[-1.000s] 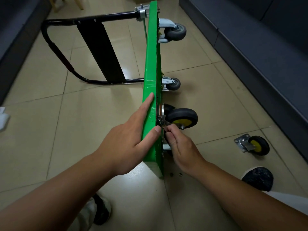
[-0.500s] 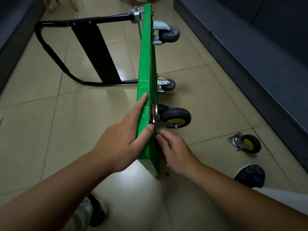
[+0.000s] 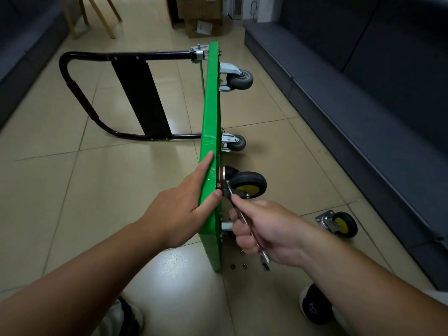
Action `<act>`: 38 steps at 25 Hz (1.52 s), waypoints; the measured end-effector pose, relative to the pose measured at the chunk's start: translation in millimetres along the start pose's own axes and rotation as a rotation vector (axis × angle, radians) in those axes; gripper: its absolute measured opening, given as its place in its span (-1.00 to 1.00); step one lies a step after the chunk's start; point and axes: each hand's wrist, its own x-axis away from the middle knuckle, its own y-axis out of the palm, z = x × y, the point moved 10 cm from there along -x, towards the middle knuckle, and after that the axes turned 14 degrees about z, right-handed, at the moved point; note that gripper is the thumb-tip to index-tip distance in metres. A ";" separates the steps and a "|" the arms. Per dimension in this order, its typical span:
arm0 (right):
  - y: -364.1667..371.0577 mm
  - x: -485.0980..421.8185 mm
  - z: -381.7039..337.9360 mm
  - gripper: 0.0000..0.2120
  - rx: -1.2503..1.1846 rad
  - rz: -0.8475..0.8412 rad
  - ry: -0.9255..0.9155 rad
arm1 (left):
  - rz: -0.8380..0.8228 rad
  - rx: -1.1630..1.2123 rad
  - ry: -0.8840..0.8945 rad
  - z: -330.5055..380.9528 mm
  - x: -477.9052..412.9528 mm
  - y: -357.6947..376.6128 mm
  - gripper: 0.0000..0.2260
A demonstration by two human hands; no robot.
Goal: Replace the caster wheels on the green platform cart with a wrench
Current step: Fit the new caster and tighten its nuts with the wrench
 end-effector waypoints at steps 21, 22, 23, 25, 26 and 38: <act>-5.5 -56.5 5.1 -0.83 0.558 0.163 -0.879 | 0.038 0.050 -0.016 -3.2 2.3 2.0 -0.38; -4.2 -54.5 5.6 -0.80 0.541 0.149 -0.865 | 0.039 0.047 -0.016 -2.6 2.2 1.9 -0.38; -1.9 -52.2 5.3 -0.79 0.518 0.131 -0.846 | 0.042 0.044 -0.015 -2.3 2.0 1.7 -0.38; 2.3 -49.3 3.4 -0.79 0.469 0.112 -0.799 | 0.044 0.037 -0.013 -2.2 1.8 1.0 -0.38; 3.2 -49.3 3.6 -0.78 0.431 0.109 -0.754 | 0.045 0.033 -0.013 -2.1 1.6 0.4 -0.37; 19.6 -2.7 3.0 -0.59 -0.056 -0.032 0.039 | 0.020 -0.018 -0.006 -3.5 -0.2 -2.0 -0.39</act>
